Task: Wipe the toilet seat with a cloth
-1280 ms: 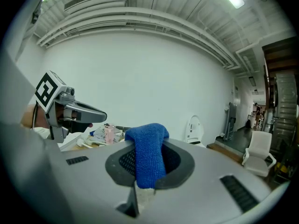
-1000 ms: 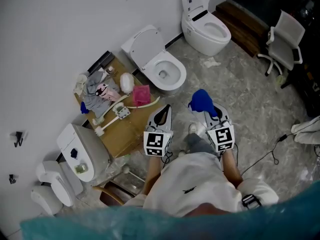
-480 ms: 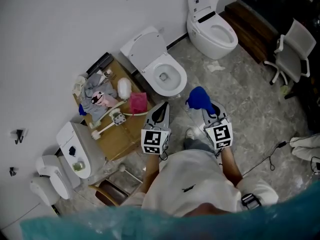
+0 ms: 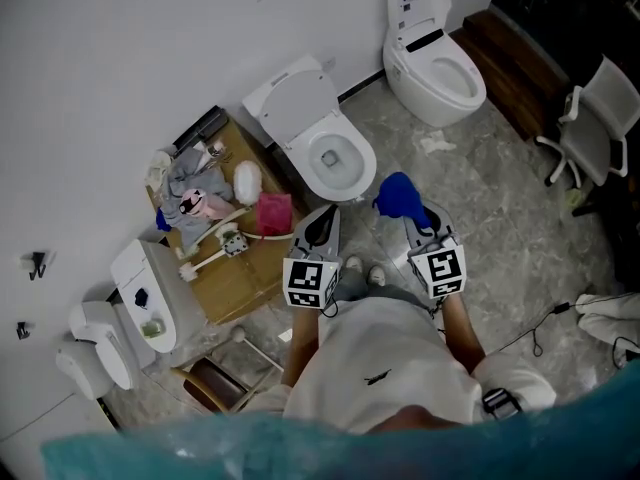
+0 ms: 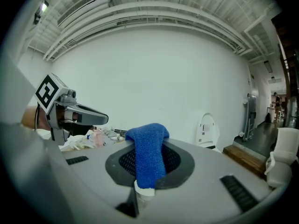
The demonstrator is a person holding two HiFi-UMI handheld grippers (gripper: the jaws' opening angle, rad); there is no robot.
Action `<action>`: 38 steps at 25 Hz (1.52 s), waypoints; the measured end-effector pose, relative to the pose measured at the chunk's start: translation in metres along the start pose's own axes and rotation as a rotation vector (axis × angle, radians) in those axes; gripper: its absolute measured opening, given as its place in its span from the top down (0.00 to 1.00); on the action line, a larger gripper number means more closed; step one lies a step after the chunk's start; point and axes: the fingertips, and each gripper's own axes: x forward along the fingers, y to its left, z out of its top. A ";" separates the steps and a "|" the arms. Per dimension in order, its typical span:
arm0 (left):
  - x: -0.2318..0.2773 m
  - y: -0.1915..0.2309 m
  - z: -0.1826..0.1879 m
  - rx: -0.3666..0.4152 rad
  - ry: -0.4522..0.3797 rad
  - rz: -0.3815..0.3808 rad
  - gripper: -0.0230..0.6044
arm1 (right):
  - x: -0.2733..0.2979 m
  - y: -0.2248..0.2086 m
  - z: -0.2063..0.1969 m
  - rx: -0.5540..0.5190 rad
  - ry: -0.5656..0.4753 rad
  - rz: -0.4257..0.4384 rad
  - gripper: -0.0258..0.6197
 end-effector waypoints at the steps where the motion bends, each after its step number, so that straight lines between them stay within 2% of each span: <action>1: 0.004 0.002 0.000 -0.001 -0.001 0.000 0.95 | 0.004 -0.002 0.000 -0.002 0.000 0.003 0.93; 9: 0.036 0.025 0.000 -0.001 -0.012 -0.009 0.95 | 0.042 -0.015 0.002 -0.022 -0.005 0.008 0.93; 18: 0.100 0.086 -0.009 -0.012 0.007 -0.013 0.95 | 0.127 -0.036 0.005 -0.039 0.018 0.018 0.93; 28: 0.176 0.170 -0.022 -0.082 0.040 -0.008 0.95 | 0.238 -0.057 0.003 -0.034 0.103 0.048 0.93; 38: 0.229 0.231 -0.057 -0.181 0.072 -0.021 0.95 | 0.329 -0.060 -0.036 -0.049 0.221 0.062 0.93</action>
